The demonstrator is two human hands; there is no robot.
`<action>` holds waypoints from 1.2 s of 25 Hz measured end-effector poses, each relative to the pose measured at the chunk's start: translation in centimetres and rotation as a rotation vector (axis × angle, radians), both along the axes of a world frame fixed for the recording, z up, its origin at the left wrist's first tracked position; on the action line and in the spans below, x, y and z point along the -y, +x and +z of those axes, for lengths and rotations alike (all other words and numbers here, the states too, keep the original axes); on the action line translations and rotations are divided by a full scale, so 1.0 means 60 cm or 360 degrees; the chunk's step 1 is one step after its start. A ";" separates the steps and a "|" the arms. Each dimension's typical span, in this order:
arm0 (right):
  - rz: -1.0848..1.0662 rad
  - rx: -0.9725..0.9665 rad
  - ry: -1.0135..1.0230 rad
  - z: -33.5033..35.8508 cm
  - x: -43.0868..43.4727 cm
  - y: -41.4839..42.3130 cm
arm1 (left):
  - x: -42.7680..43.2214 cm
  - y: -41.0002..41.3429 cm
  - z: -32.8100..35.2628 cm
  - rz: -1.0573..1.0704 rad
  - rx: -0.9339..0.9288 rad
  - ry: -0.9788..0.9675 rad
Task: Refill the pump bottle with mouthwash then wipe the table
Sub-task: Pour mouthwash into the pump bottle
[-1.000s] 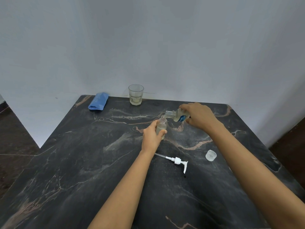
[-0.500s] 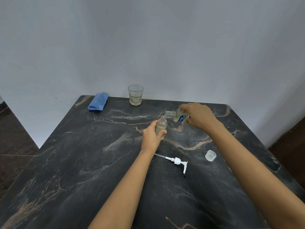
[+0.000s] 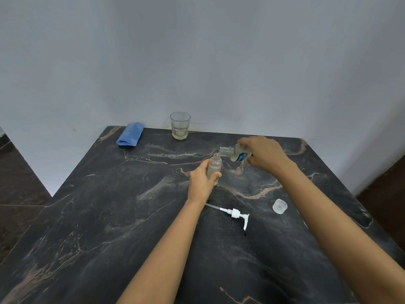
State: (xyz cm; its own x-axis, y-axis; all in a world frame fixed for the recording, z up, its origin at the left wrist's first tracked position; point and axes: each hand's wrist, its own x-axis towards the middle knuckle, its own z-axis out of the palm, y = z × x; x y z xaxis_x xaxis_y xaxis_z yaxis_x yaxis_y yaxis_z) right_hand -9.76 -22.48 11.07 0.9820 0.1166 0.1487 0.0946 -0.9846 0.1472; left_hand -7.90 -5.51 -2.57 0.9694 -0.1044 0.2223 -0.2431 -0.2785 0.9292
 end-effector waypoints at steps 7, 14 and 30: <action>0.0006 -0.0002 0.0019 -0.001 0.001 0.000 | -0.001 0.000 -0.002 -0.0004 -0.0009 -0.0009; 0.0014 0.0011 0.0001 0.000 0.001 0.000 | 0.000 0.000 0.000 0.0000 0.0000 -0.0005; 0.0024 0.0023 -0.0019 -0.002 0.002 0.006 | 0.000 0.003 -0.002 -0.0008 -0.0026 -0.0002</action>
